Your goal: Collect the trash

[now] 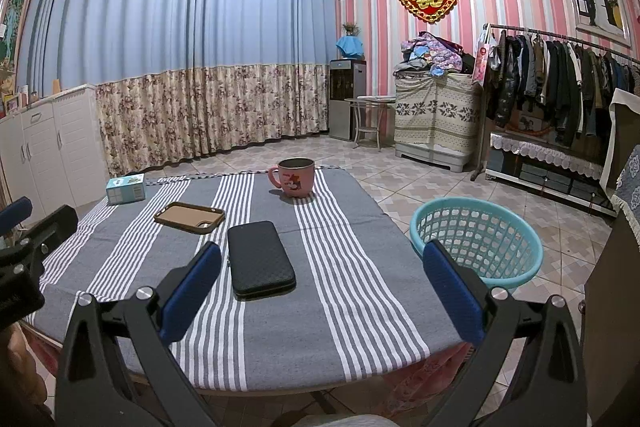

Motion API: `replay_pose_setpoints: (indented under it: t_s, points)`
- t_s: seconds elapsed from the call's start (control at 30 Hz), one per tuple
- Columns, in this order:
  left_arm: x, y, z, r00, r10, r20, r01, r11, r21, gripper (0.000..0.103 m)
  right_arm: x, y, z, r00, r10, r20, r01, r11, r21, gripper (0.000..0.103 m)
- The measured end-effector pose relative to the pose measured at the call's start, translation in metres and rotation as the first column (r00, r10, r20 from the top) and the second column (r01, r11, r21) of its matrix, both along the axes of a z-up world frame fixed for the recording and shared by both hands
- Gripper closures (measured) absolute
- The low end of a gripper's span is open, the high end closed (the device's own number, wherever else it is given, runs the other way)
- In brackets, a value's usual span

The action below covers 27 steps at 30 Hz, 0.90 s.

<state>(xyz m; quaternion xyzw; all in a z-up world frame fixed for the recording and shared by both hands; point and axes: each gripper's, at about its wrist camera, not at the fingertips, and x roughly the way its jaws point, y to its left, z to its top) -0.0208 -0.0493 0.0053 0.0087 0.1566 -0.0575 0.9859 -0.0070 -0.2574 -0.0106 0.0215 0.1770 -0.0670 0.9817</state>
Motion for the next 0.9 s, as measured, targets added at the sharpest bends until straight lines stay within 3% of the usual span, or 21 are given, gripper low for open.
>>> replay_pose_setpoints:
  t_s: [0.9]
  points:
    - [0.0003,0.001,-0.002,1.0,0.001,0.0,-0.001,1.0,-0.002,0.005,-0.0007,-0.0032,0.0025,1.0,-0.003,0.003,0.003,1.0,0.0,0.005]
